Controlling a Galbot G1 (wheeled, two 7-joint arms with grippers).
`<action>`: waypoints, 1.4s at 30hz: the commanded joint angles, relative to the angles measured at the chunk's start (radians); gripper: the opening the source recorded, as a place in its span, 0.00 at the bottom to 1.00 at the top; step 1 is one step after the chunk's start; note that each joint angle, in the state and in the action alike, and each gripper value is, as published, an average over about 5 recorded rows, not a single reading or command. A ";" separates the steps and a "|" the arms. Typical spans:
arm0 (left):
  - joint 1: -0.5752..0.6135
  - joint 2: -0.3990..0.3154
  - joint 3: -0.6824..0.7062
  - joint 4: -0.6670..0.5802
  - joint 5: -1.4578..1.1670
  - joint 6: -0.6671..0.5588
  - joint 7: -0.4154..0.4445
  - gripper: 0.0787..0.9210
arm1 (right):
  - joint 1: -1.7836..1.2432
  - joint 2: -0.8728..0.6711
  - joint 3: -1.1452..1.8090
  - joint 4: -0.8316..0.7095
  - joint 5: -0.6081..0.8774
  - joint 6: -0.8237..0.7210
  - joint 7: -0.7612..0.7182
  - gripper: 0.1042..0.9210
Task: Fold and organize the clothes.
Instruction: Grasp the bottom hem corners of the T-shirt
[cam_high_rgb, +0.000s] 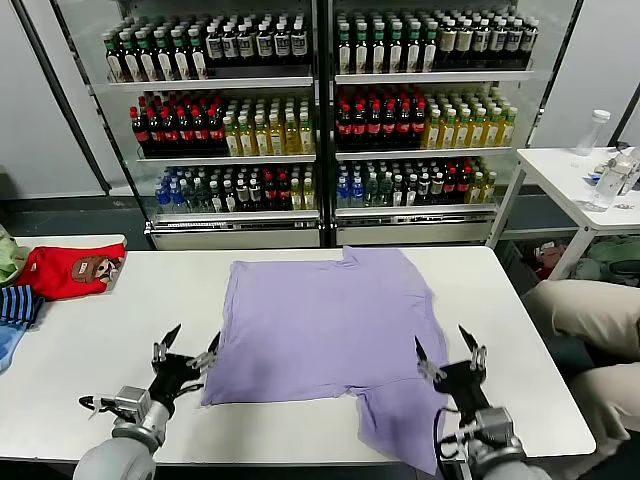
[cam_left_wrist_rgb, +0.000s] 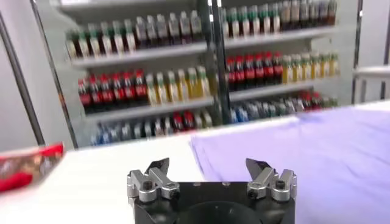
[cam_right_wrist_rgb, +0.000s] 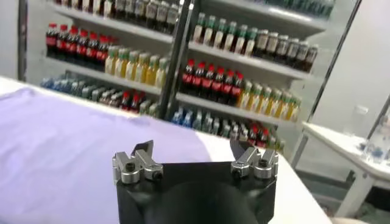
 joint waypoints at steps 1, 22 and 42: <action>0.157 0.040 0.008 -0.119 -0.145 0.192 -0.051 0.88 | -0.175 -0.023 0.002 0.036 0.034 0.005 0.036 0.88; 0.138 0.037 -0.016 -0.041 -0.097 0.171 -0.045 0.88 | -0.205 0.009 -0.019 0.031 0.120 -0.017 0.080 0.84; 0.158 0.033 0.000 -0.074 -0.101 0.162 -0.042 0.33 | -0.177 -0.011 0.003 0.030 0.226 -0.011 0.014 0.15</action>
